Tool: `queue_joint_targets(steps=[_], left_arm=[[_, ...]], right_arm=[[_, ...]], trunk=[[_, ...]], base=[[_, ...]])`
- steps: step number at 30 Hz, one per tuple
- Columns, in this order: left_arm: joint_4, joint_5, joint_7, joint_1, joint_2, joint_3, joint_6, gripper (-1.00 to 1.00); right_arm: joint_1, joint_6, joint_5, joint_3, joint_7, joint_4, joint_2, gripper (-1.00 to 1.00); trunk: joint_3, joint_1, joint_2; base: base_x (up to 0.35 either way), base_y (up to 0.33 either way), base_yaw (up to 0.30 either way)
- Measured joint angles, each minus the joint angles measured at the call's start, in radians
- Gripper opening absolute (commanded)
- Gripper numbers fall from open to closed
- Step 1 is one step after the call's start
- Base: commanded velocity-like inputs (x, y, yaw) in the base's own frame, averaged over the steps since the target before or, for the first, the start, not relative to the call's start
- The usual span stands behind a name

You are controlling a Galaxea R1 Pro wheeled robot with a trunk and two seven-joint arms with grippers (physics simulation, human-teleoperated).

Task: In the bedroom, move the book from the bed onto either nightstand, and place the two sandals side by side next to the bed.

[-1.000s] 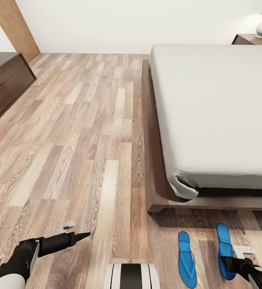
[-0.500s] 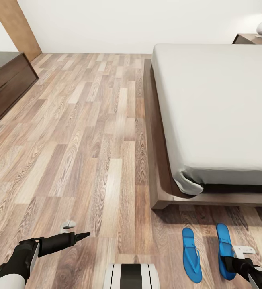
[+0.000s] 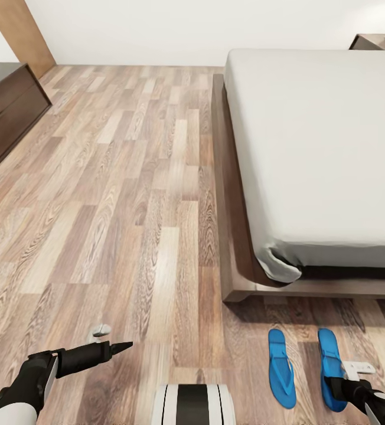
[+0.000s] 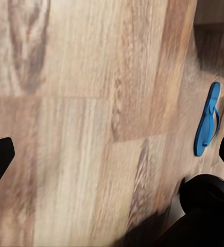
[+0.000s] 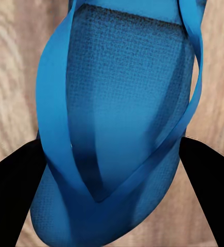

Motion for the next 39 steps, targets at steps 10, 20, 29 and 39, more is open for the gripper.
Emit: queue_joint_targets(steps=[10, 20, 29, 39], left_arm=[[0.000, 0.000, 0.001, 0.000, 0.000, 0.000, -0.001, 1.00], [0.000, 0.000, 0.003, 0.000, -0.001, 0.000, -0.001, 1.00], [0.000, 0.000, 0.003, 0.000, -0.002, -0.001, -0.001, 1.00], [0.000, 0.000, 0.003, 0.000, -0.002, -0.001, -0.002, 1.00]], right_arm=[[0.000, -0.002, 0.006, -0.001, -0.343, -0.011, 0.020, -1.00], [-0.003, 0.012, 0.001, 0.001, -0.354, -0.015, 0.022, -1.00], [-0.003, 0.013, 0.000, 0.006, -0.150, -0.014, 0.021, -1.00], [-0.003, 0.010, 0.003, 0.006, -0.130, -0.014, 0.022, -1.00]], trunk=[[-0.008, 0.001, -0.001], [-0.008, 0.001, -0.001], [-0.008, 0.001, -0.001], [-0.039, 0.004, -0.002]], base=[[0.000, 0.000, 0.000], [0.000, 0.000, 0.000], [0.000, 0.000, 0.000], [0.000, 0.000, 0.000]])
